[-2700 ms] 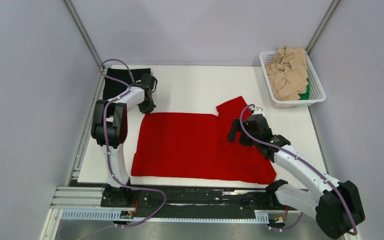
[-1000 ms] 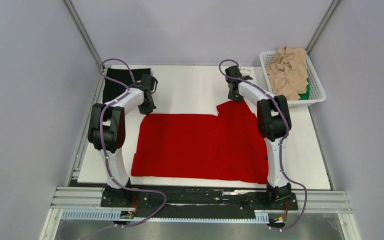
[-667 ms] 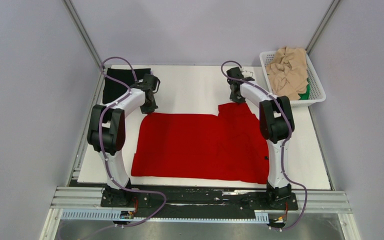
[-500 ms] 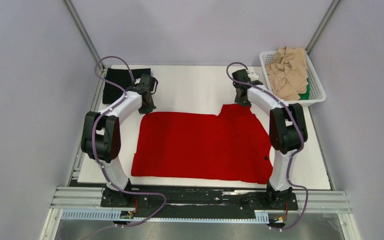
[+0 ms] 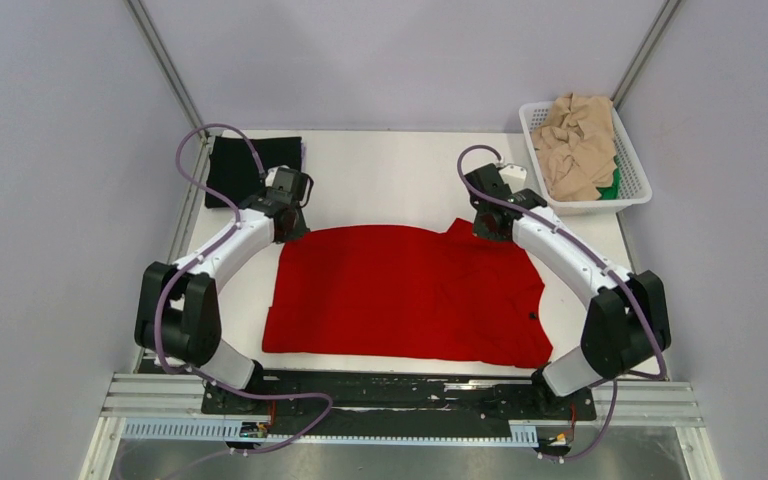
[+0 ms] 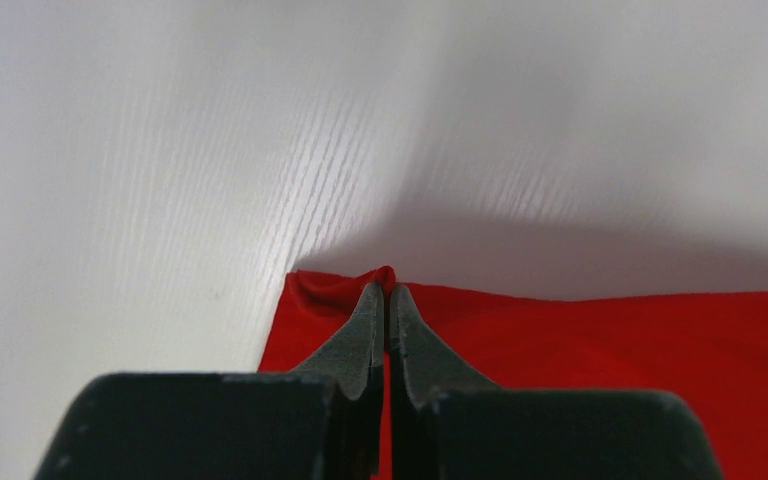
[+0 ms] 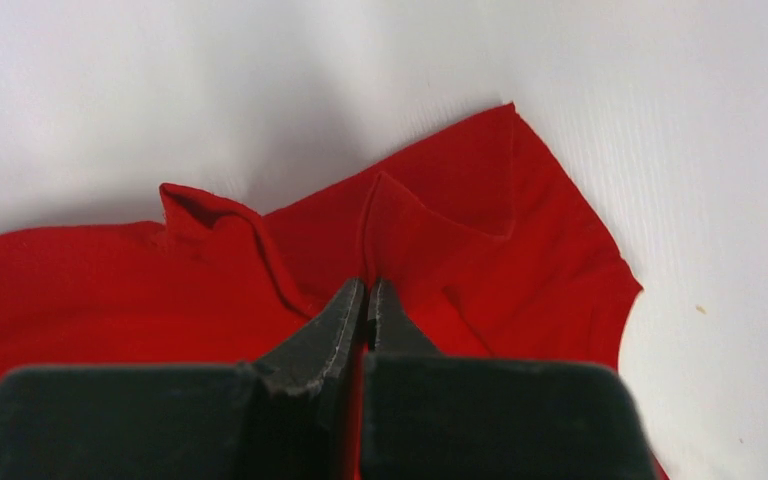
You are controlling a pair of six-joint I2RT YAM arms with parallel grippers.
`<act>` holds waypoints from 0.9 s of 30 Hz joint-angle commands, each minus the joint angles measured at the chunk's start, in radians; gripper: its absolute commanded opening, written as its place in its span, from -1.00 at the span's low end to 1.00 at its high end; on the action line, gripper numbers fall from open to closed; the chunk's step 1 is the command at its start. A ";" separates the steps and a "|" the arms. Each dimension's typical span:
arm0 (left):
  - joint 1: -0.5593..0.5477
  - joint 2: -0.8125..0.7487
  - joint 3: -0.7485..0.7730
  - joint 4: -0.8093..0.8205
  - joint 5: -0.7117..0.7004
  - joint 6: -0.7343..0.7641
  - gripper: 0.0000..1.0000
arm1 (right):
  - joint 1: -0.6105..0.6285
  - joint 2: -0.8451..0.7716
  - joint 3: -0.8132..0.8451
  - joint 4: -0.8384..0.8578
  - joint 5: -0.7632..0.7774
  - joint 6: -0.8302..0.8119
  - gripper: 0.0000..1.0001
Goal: Fold and stack the t-shirts
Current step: Fold the other side of the tshirt into a rectangle
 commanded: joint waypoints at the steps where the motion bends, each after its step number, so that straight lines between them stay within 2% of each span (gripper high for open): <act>1: -0.012 -0.110 -0.053 0.023 -0.041 -0.027 -1.00 | 0.069 -0.107 -0.028 -0.165 0.091 0.085 -1.00; 6: -0.027 -0.183 -0.133 0.010 -0.044 -0.056 -1.00 | 0.134 -0.178 -0.058 -0.317 0.119 0.161 -1.00; 13: -0.078 -0.278 -0.207 -0.045 -0.099 -0.119 -1.00 | 0.203 -0.260 -0.108 -0.474 0.084 0.243 -1.00; 21: -0.110 -0.335 -0.308 -0.098 -0.129 -0.177 -0.99 | 0.245 -0.327 -0.244 -0.464 -0.064 0.256 -1.00; 27: -0.111 -0.341 -0.329 -0.160 -0.159 -0.214 -0.71 | 0.276 -0.341 -0.340 -0.428 -0.219 0.275 -0.75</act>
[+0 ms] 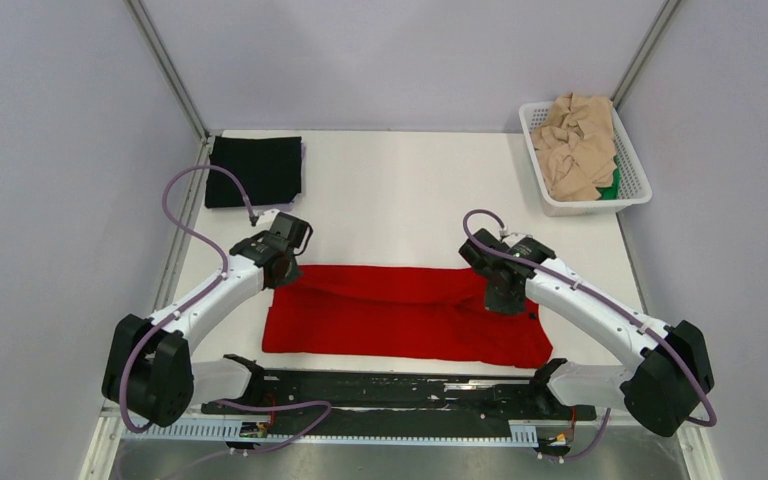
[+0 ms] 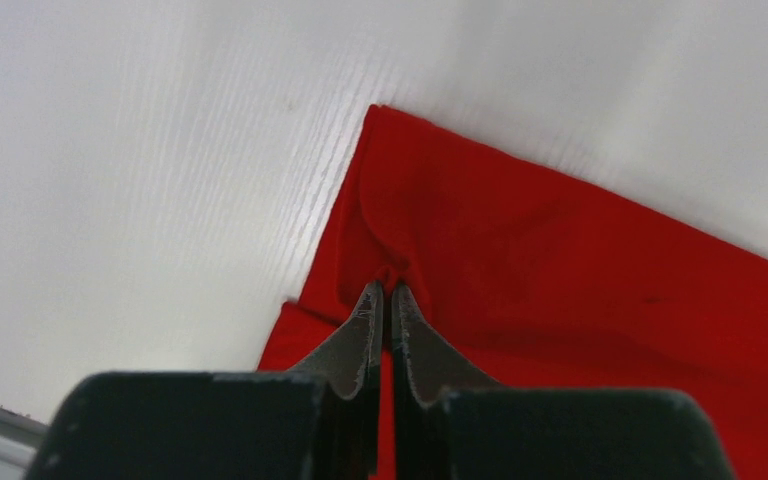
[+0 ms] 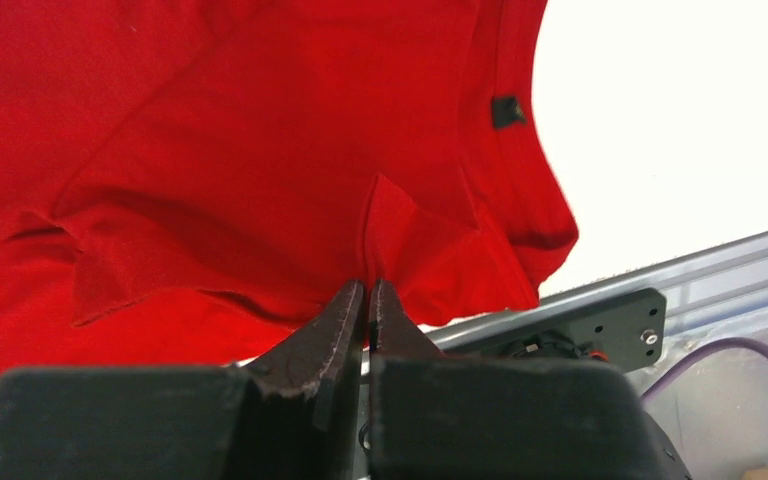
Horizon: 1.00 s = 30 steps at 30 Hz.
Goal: Fold and stack the t-shirts
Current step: Fold the other side of the tshirt into a rectangle
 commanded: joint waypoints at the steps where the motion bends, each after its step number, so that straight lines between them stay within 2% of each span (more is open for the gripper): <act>1: -0.004 -0.040 -0.006 -0.057 -0.068 -0.069 -0.63 | 0.035 -0.037 -0.057 0.013 -0.168 0.032 -0.66; 2: -0.004 -0.044 -0.005 -0.082 -0.074 -0.081 -0.38 | 0.044 -0.046 -0.069 0.016 -0.205 0.030 -0.55; 4: -0.004 -0.069 0.002 -0.127 -0.097 -0.116 -0.18 | 0.066 -0.076 -0.089 0.026 -0.275 0.005 -0.35; 5: -0.004 -0.077 0.006 -0.139 -0.114 -0.136 -0.11 | 0.071 -0.093 -0.097 0.031 -0.308 -0.011 -0.15; 6: -0.004 -0.090 0.018 -0.167 -0.122 -0.145 0.10 | 0.072 -0.110 -0.103 0.034 -0.334 -0.022 0.13; 7: -0.004 -0.098 0.029 -0.179 -0.135 -0.159 0.26 | 0.072 -0.130 -0.103 0.035 -0.338 -0.027 0.32; 8: -0.004 -0.111 0.051 -0.202 -0.139 -0.164 0.74 | 0.070 -0.148 -0.095 0.036 -0.326 -0.027 0.47; 10: -0.004 -0.133 0.080 -0.208 -0.137 -0.159 0.96 | 0.070 -0.177 -0.069 0.039 -0.278 -0.011 0.90; 12: -0.004 -0.154 0.094 -0.164 -0.078 -0.114 0.99 | 0.069 -0.205 -0.049 0.068 -0.238 0.014 1.00; 16: -0.003 -0.172 0.048 0.056 0.223 0.012 1.00 | 0.053 -0.261 -0.081 0.190 -0.141 0.122 1.00; 17: -0.004 -0.167 0.018 0.139 0.349 0.036 1.00 | 0.040 -0.271 -0.108 0.230 -0.138 0.138 1.00; 19: -0.005 -0.143 -0.012 0.247 0.514 0.047 1.00 | -0.006 -0.280 -0.149 0.286 -0.174 0.168 1.00; 21: -0.008 -0.108 -0.054 0.309 0.619 0.047 1.00 | -0.052 -0.278 -0.190 0.319 -0.230 0.196 1.00; 26: -0.019 -0.016 -0.112 0.333 0.655 0.052 1.00 | -0.158 -0.262 -0.346 0.390 -0.336 0.267 1.00; 30: -0.020 0.030 -0.170 0.350 0.659 0.041 1.00 | -0.241 -0.221 -0.442 0.529 -0.389 0.273 1.00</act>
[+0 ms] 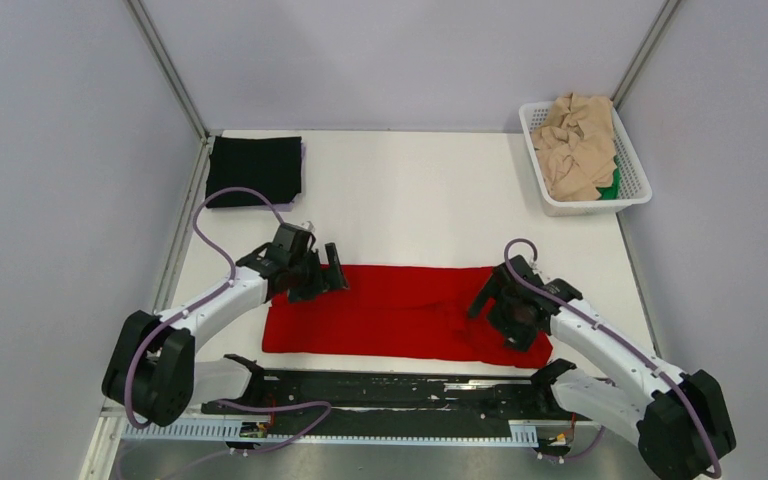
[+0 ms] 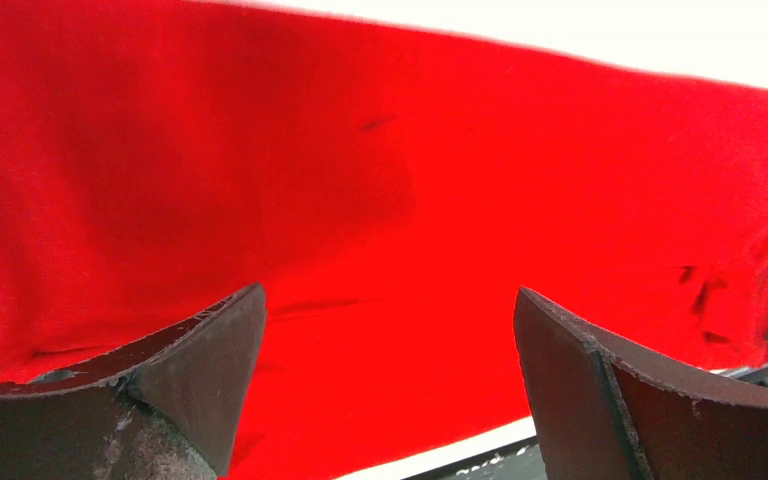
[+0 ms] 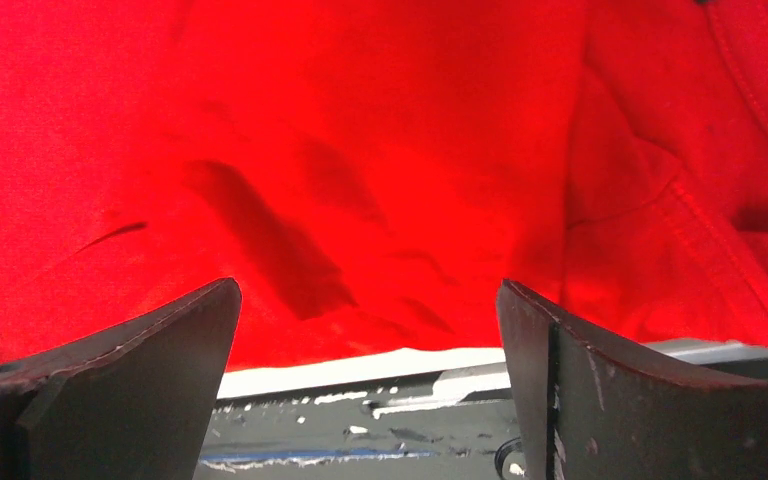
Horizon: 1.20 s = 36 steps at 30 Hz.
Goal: Fold and stack the t-shirts
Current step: Fold the other side of the tshirt into a rectangle, then rotate the tshirt 90 degrees
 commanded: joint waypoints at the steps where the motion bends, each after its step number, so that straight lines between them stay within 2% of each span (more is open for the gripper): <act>1: -0.004 0.042 -0.049 0.074 0.068 0.011 1.00 | -0.084 0.045 -0.078 0.216 -0.089 0.048 1.00; 5: -0.017 0.064 -0.071 0.076 0.073 0.002 1.00 | -0.174 0.156 -0.072 0.394 -0.073 -0.017 1.00; 8: -0.041 0.065 -0.072 0.088 0.074 -0.023 1.00 | -0.264 0.292 0.017 0.472 -0.020 -0.104 1.00; 13: -0.115 0.054 -0.086 0.135 0.077 -0.104 1.00 | -0.366 0.555 0.213 0.620 -0.098 -0.208 1.00; 16: -0.160 0.043 -0.094 0.155 0.068 -0.134 1.00 | -0.379 0.743 0.418 0.621 -0.130 -0.291 1.00; 20: -0.239 0.072 -0.091 0.224 0.085 -0.167 1.00 | -0.377 1.039 0.750 0.572 -0.264 -0.397 1.00; 24: -0.346 0.205 -0.045 0.301 0.097 -0.181 1.00 | -0.358 1.280 1.083 0.475 -0.311 -0.458 1.00; 30: -0.488 0.361 0.074 0.366 0.117 -0.168 1.00 | -0.303 1.498 1.418 0.435 -0.326 -0.488 1.00; 36: -0.526 0.451 0.160 0.385 0.107 -0.154 1.00 | -0.264 1.618 1.667 0.436 -0.268 -0.572 1.00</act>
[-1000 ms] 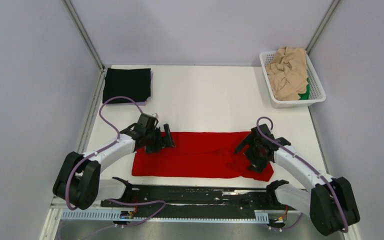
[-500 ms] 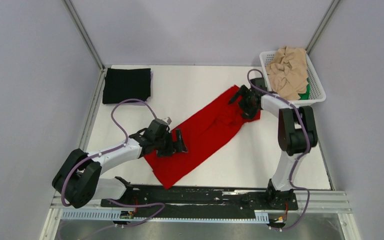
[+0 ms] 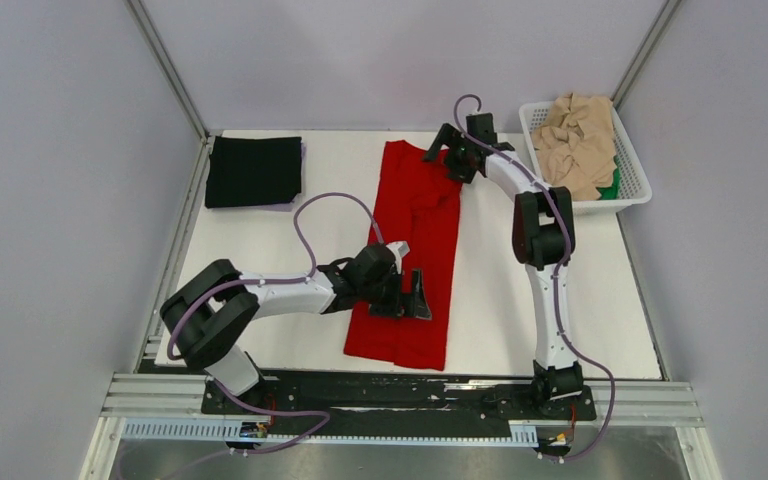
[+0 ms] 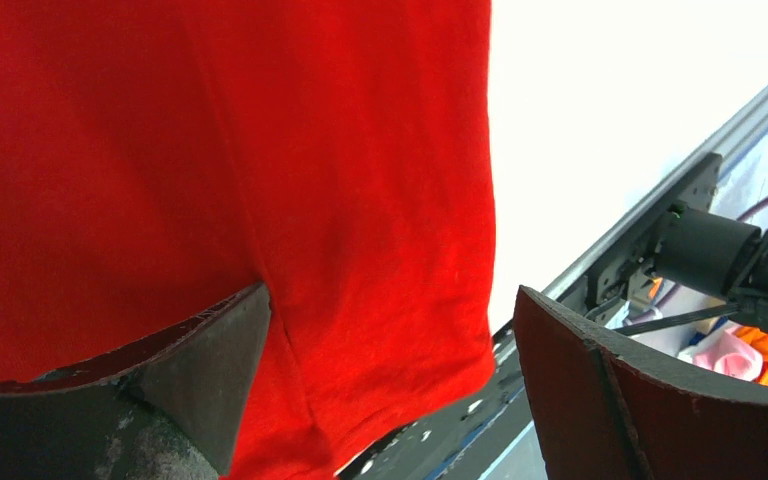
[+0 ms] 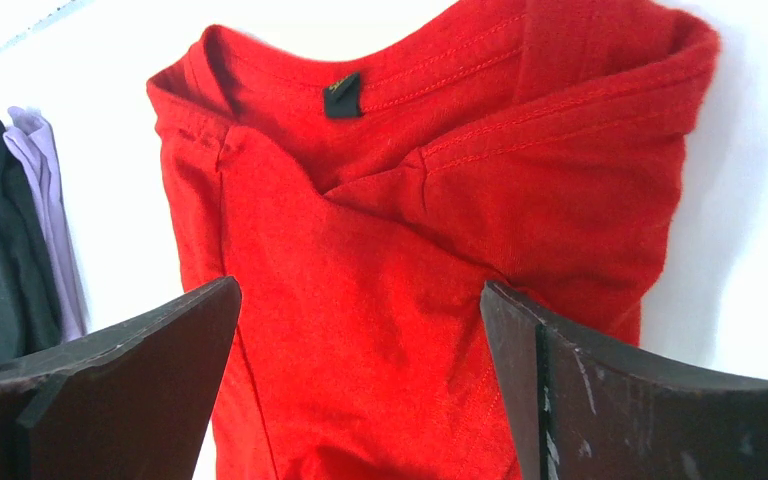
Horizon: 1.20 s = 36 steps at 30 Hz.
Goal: Fold and stack the t-shirts
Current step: Rotate the tshirt 90 degrees, then grab the bottom of the folded rectangular tshirt with both arms
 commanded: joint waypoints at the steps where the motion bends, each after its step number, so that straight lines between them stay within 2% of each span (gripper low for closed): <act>1: -0.019 0.065 0.020 -0.042 -0.017 0.012 1.00 | 0.032 0.101 0.136 -0.044 0.065 -0.109 1.00; 6: -0.021 -0.029 0.044 -0.099 -0.040 0.069 1.00 | 0.034 -0.012 0.156 -0.048 0.098 -0.171 1.00; 10: -0.021 -0.171 0.042 -0.177 -0.056 0.132 1.00 | 0.033 -0.225 -0.013 -0.046 0.155 -0.195 1.00; 15: -0.021 -0.392 -0.057 -0.302 -0.127 0.153 1.00 | 0.037 -0.501 -0.385 -0.022 0.170 -0.181 1.00; 19: -0.020 -0.531 -0.153 -0.406 -0.195 0.104 1.00 | 0.058 -0.754 -0.799 -0.026 0.197 -0.053 1.00; 23: -0.019 -0.623 -0.229 -0.498 -0.237 0.031 0.99 | 0.121 -1.022 -1.133 -0.032 0.181 0.063 1.00; 30: -0.020 -0.676 -0.363 -0.414 -0.217 -0.056 0.65 | 0.221 -1.396 -1.498 -0.060 0.015 0.153 1.00; 36: -0.020 -0.586 -0.389 -0.320 -0.203 -0.079 0.32 | 0.257 -1.547 -1.642 -0.137 -0.111 0.156 0.89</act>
